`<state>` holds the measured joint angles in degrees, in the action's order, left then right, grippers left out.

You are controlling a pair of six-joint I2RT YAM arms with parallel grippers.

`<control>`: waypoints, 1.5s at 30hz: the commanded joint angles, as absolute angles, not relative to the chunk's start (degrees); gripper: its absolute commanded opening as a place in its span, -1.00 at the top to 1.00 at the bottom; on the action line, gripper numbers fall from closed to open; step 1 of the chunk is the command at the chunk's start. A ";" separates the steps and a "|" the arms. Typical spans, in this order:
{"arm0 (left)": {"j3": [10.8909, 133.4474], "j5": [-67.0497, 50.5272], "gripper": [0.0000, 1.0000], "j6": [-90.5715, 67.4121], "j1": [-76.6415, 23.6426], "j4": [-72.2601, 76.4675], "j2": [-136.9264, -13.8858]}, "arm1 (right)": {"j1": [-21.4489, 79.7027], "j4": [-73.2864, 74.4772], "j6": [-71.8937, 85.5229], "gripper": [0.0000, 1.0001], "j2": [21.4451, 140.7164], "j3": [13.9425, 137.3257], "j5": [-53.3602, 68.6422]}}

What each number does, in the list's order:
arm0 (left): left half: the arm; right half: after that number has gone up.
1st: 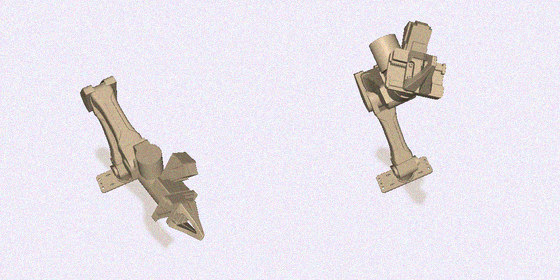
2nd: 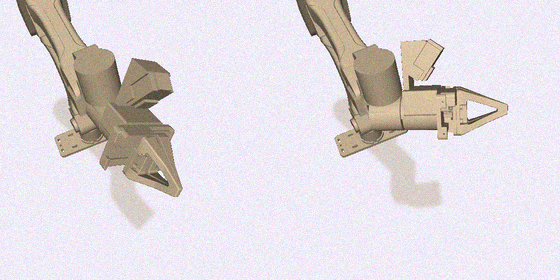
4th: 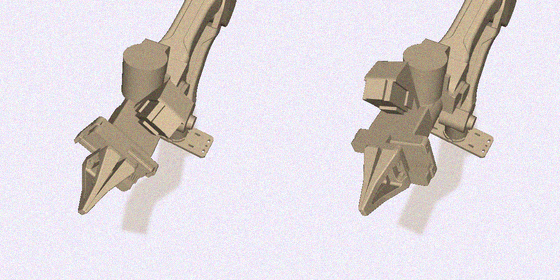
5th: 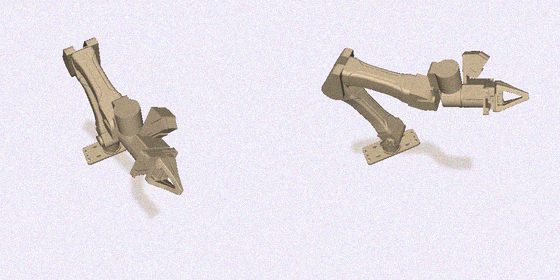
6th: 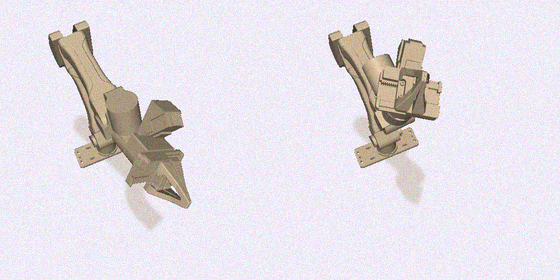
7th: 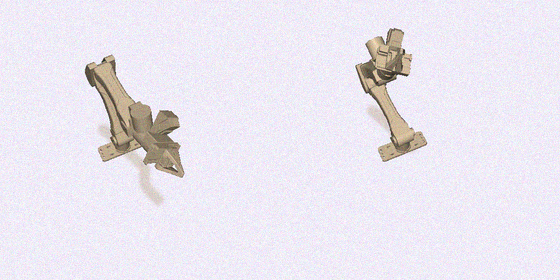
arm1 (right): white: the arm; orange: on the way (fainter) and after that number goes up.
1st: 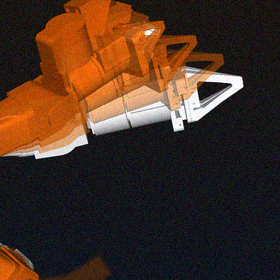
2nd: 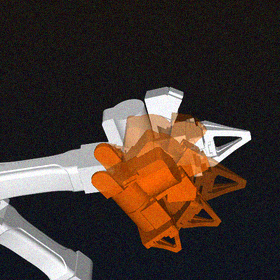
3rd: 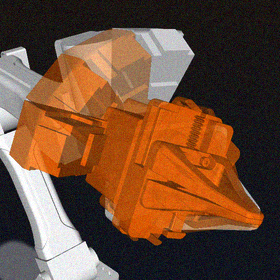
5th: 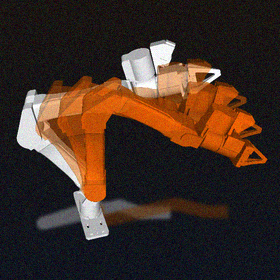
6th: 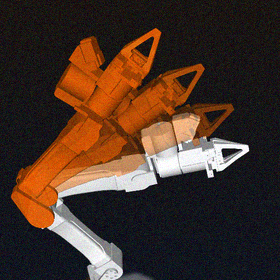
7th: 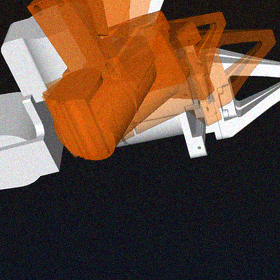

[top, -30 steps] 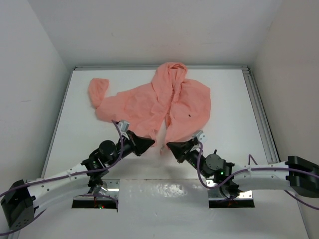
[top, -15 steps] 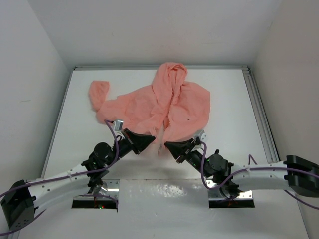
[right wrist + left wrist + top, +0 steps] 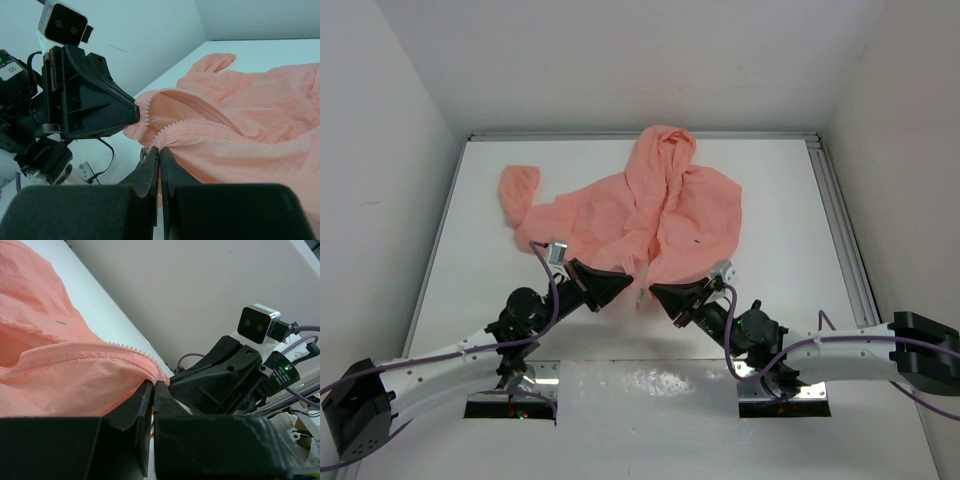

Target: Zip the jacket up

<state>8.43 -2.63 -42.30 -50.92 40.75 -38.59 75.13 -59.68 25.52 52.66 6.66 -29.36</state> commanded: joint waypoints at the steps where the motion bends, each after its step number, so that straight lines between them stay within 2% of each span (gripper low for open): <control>1: 7.65 -4.31 1.00 -42.19 -50.54 45.79 -39.20 | 75.32 -63.63 26.37 1.00 52.12 7.56 -28.56; 45: 6.50 -5.27 1.00 -42.71 -50.54 49.22 -40.34 | 75.32 -63.28 27.86 1.00 52.03 7.82 -27.68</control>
